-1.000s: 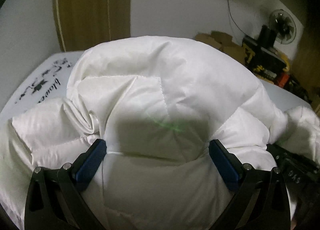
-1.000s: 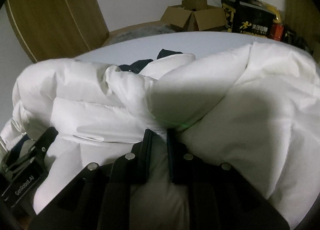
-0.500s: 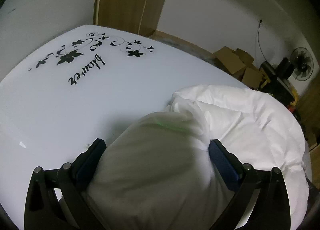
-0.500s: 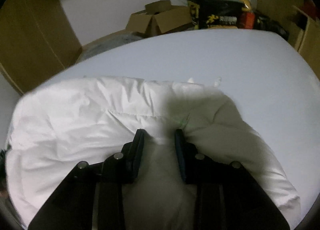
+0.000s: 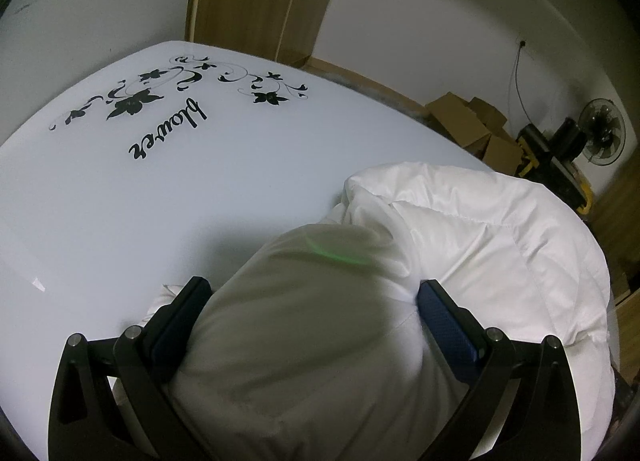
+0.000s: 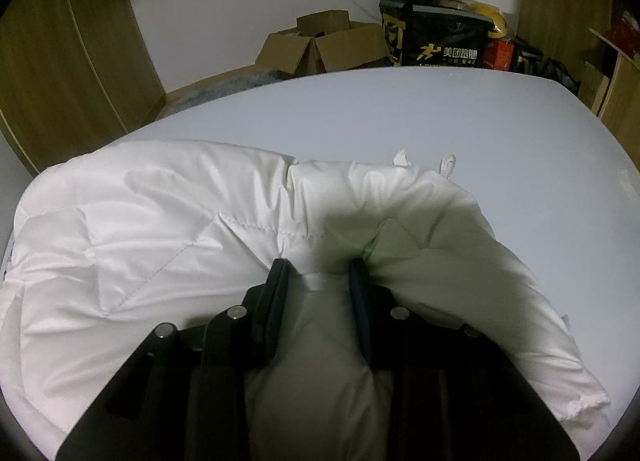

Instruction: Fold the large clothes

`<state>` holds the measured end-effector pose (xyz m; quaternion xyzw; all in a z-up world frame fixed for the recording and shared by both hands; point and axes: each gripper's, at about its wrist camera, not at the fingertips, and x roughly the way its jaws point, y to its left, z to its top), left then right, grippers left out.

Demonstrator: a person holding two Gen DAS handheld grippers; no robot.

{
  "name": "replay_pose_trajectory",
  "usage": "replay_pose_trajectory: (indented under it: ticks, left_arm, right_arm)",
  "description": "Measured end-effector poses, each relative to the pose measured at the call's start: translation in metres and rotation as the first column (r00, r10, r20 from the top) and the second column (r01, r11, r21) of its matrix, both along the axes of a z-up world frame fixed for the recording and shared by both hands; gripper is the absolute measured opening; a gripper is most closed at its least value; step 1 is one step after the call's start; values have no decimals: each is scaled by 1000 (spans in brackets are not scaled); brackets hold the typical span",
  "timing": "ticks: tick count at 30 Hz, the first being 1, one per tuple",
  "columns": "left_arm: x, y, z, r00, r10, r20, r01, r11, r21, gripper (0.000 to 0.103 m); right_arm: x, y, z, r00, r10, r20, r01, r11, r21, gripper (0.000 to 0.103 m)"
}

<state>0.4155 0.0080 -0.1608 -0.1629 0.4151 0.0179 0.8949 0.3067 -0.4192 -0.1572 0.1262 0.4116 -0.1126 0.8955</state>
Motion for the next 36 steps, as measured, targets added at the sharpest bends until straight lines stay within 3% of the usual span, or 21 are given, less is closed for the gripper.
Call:
replay_pose_trajectory:
  ticks: [3,6,8,11,14,15,17,19,20,23,24,26,27,29,33,34,36]
  left_arm:
    - [1,1,1,1000,-7,-6,7,1000,-10,103]
    - [-9,5,19,1000,-2,-6,2,1000,19,103]
    - [-24,3,35,1000,-10,23,9,1000,29,103]
    - [-29,-2,32,1000,-27,-13,28,999,40,103]
    - [-32,-10,19,999,-35,-1,35,993,111,103]
    - [-33,-9,16,999,-32,8,31,994,106,103]
    - [-33,-5,14,999,-23,26,21,997,69,103]
    - [-33,-1,11,1000,-20,19,19,999,48,103]
    - [-33,1,10,1000,-21,18,21,999,38,103]
    - [-33,3,9,1000,-23,20,23,999,23,103]
    - [-33,3,9,999,-24,22,23,1000,21,103]
    - [-31,3,9,999,-32,27,32,999,14,103]
    - [-30,4,9,999,-36,23,35,999,14,103]
    - [-30,5,8,999,-37,23,37,999,13,103]
    - [-32,7,6,999,-31,27,31,1000,-6,103]
    - [-32,6,6,999,-32,27,33,999,-7,103]
    - [-31,6,7,999,-31,23,31,999,-11,103]
  right_arm:
    - [2,-1,-1,1000,-4,-3,4,1000,-4,33]
    - [1,13,19,996,-46,-73,42,997,-58,33]
    - [-10,35,55,999,9,47,-11,999,31,33]
    - [5,85,74,994,98,47,-98,995,14,33]
    - [31,124,65,991,134,-4,-134,991,23,32]
    - [42,136,55,988,150,-33,-149,989,19,32]
    - [65,152,20,965,192,-179,-194,981,5,31]
    - [67,160,21,952,200,-232,-212,977,-27,31]
    - [63,162,26,951,194,-243,-206,978,-27,31]
    - [3,169,60,964,241,-113,-235,970,64,28]
    - [-17,175,57,961,256,-103,-250,966,69,28]
    - [-34,192,27,945,293,-146,-296,955,-1,27]
    - [-40,196,19,947,297,-124,-304,951,-46,26]
    - [-49,197,24,949,280,-145,-288,957,-33,26]
    - [-115,184,50,962,254,-103,-245,965,91,26]
    - [-124,188,35,954,271,-131,-260,961,94,25]
    - [-119,201,9,948,287,-135,-288,958,9,24]
